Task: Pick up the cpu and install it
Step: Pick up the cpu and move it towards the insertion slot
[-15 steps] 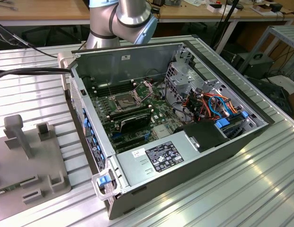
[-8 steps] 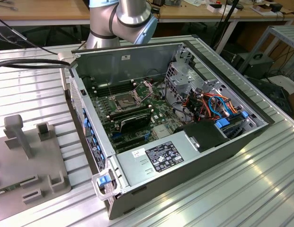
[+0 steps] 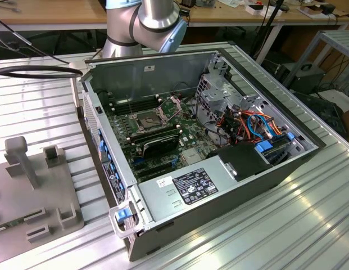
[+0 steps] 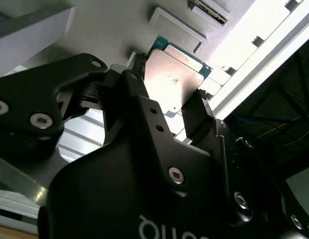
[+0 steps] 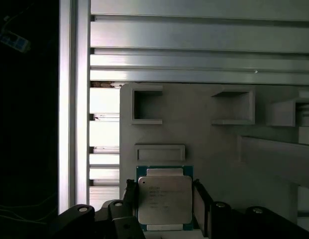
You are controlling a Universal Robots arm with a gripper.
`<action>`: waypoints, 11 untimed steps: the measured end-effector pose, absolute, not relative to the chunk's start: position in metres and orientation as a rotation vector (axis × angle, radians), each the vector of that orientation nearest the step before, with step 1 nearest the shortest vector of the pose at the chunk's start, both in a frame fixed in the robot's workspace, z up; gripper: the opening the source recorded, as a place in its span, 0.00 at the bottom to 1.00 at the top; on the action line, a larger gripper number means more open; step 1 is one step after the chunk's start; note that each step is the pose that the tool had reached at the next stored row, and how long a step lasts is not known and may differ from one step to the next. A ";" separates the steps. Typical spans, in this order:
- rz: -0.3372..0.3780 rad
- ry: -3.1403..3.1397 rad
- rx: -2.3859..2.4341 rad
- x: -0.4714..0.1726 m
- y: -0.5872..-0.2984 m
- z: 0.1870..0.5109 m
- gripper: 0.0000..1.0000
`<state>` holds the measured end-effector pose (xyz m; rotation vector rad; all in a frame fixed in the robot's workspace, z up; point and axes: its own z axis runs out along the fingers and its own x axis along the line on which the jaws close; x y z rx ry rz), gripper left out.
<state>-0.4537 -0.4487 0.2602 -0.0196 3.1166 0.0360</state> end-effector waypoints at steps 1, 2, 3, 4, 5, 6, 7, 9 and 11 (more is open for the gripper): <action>0.036 3.117 -0.020 -0.454 -0.449 0.262 0.55; 0.036 3.116 -0.020 -0.454 -0.449 0.263 0.55; 0.036 3.116 -0.020 -0.454 -0.449 0.265 0.55; 0.036 3.116 -0.020 -0.454 -0.449 0.269 0.55; 0.036 3.116 -0.020 -0.454 -0.449 0.271 0.55; 0.036 3.116 -0.020 -0.454 -0.449 0.275 0.55; 0.036 3.116 -0.020 -0.454 -0.449 0.279 0.55; 0.036 3.116 -0.020 -0.454 -0.449 0.290 0.55; 0.036 3.116 -0.020 -0.454 -0.449 0.298 0.55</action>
